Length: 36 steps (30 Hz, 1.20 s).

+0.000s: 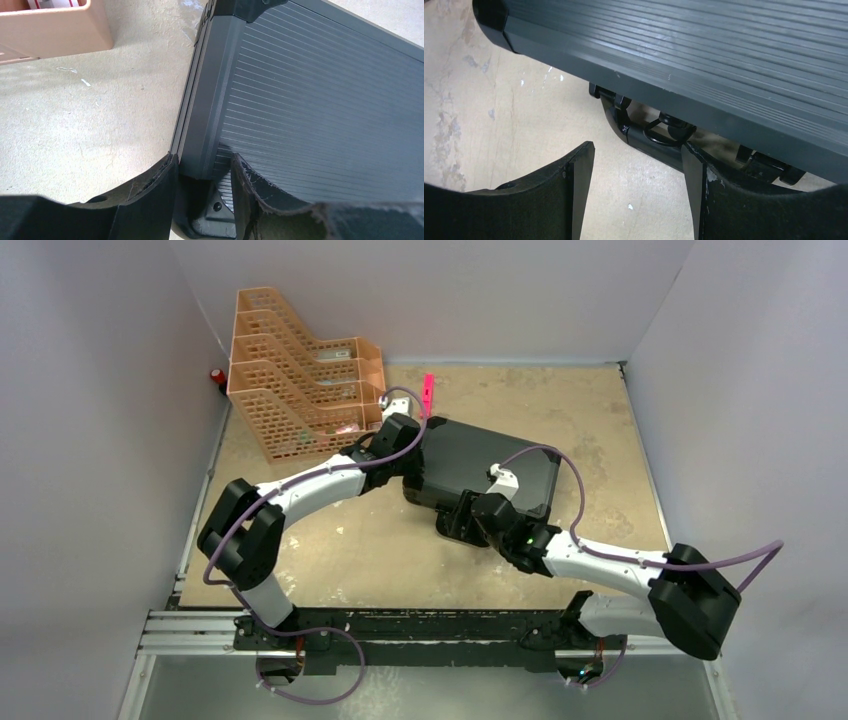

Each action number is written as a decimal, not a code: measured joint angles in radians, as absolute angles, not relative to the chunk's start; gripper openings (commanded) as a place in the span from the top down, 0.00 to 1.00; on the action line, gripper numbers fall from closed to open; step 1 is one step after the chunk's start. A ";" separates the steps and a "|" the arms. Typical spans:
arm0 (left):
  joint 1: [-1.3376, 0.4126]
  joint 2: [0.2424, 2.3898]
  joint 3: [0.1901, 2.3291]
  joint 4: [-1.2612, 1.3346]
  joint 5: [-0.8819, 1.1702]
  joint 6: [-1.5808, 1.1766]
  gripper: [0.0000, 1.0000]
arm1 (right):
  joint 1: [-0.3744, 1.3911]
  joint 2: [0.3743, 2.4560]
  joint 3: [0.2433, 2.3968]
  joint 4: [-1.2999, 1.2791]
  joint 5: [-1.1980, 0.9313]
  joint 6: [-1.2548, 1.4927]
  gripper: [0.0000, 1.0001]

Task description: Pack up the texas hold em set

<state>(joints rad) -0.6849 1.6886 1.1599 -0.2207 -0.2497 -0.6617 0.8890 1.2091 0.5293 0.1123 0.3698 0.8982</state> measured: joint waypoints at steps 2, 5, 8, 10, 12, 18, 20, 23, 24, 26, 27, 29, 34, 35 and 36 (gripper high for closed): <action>-0.685 1.689 1.160 -0.219 -0.249 -0.662 0.59 | 0.889 1.209 0.529 0.112 0.389 0.903 0.33; -0.685 1.689 1.160 -0.219 -0.249 -0.662 0.60 | 0.889 1.209 0.529 0.118 0.412 0.910 0.33; -0.685 1.689 1.160 -0.218 -0.249 -0.662 0.60 | 0.889 1.210 0.529 0.130 0.429 0.917 0.33; -0.685 1.689 1.160 -0.219 -0.249 -0.661 0.60 | 0.889 1.211 0.529 0.134 0.434 0.924 0.34; -0.685 1.689 1.160 -0.219 -0.249 -0.662 0.59 | 0.886 1.212 0.529 0.141 0.439 0.933 0.35; -0.684 1.689 1.160 -0.219 -0.248 -0.662 0.60 | 0.885 1.224 0.540 0.133 0.459 0.966 0.39; -0.683 1.689 1.160 -0.218 -0.246 -0.662 0.60 | 0.885 1.224 0.544 0.123 0.463 0.975 0.40; -0.683 1.689 1.160 -0.219 -0.246 -0.661 0.59 | 0.885 1.222 0.555 0.103 0.465 0.974 0.40; -0.683 1.689 1.160 -0.219 -0.246 -0.662 0.59 | 0.884 1.216 0.557 0.099 0.462 0.967 0.40; -0.683 1.689 1.160 -0.219 -0.246 -0.662 0.57 | 0.884 1.188 0.557 0.089 0.457 0.950 0.40; -0.683 1.689 1.160 -0.219 -0.246 -0.662 0.55 | 0.884 1.169 0.557 0.083 0.452 0.938 0.40; -0.683 1.688 1.160 -0.219 -0.245 -0.662 0.51 | 0.883 1.124 0.561 0.064 0.442 0.910 0.40; -0.681 1.680 1.145 -0.206 -0.237 -0.664 0.44 | 0.875 1.055 0.607 -0.003 0.402 0.846 0.40; -0.681 1.676 1.138 -0.203 -0.231 -0.667 0.43 | 0.870 1.051 0.617 -0.015 0.390 0.834 0.44; -0.681 1.673 1.132 -0.197 -0.226 -0.670 0.43 | 0.865 1.050 0.623 -0.024 0.376 0.825 0.48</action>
